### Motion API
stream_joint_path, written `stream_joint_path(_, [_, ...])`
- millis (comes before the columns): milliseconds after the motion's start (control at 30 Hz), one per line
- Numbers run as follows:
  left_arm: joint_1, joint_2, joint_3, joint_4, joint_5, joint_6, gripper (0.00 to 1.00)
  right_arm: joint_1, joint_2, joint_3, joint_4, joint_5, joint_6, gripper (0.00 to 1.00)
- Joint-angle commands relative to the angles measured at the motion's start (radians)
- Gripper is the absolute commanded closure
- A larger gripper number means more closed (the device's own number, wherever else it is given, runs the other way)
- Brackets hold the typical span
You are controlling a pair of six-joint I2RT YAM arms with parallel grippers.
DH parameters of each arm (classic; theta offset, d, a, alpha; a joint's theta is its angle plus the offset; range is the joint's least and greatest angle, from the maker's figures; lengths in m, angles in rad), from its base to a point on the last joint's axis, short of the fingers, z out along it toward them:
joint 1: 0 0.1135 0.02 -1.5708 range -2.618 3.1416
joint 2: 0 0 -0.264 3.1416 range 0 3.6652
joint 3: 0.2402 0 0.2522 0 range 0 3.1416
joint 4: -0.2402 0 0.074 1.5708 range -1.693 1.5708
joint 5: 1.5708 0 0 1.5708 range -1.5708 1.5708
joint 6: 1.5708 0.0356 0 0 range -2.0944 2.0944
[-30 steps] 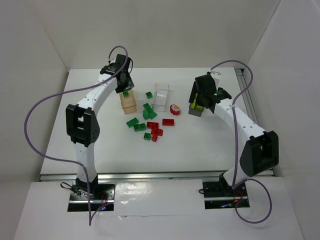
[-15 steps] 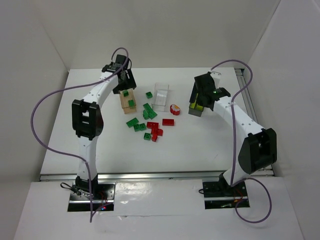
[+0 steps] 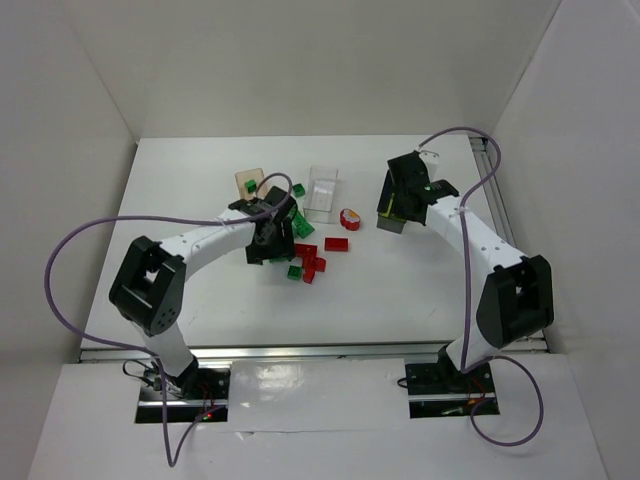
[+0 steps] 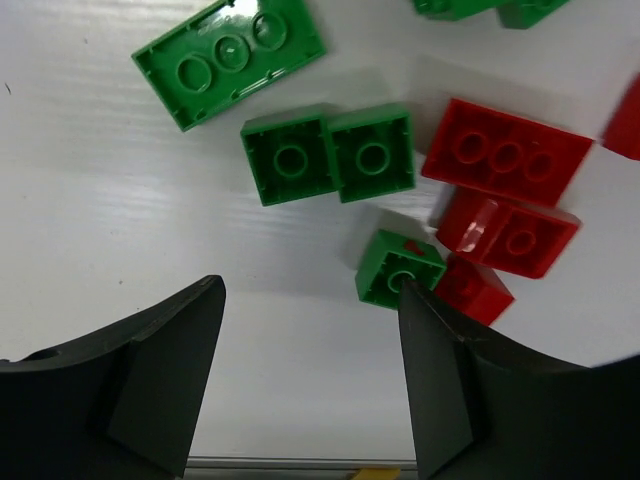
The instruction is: Sort the legos into containers by color
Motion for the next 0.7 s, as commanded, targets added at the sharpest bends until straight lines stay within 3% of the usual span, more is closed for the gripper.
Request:
stream_joint_path(0, [0.006,0.012,-0.013,0.048,-0.025,-0.123,0.20,0.009,-0.024,-0.011,0.032,-0.009,-0.007,0.08])
stream_joint_path(133, [0.016,0.036,-0.033,0.057,0.024,-0.131,0.22,0.009,-0.033,-0.020,0.032,-0.009,-0.016,0.08])
stream_joint_path(300, [-0.038,0.001,-0.100,0.126,0.087,-0.046,0.17,0.009,-0.043,-0.051,0.043,-0.009,-0.016,0.08])
stream_joint_path(433, [-0.066,0.001,-0.130,0.149,0.090,0.024,0.25,0.009,-0.052,-0.062,0.043,-0.009,-0.016,0.08])
stream_joint_path(667, [-0.112,0.001,-0.157,0.169,0.106,0.098,0.24,0.009,-0.052,-0.071,0.043,-0.009,-0.016,0.08])
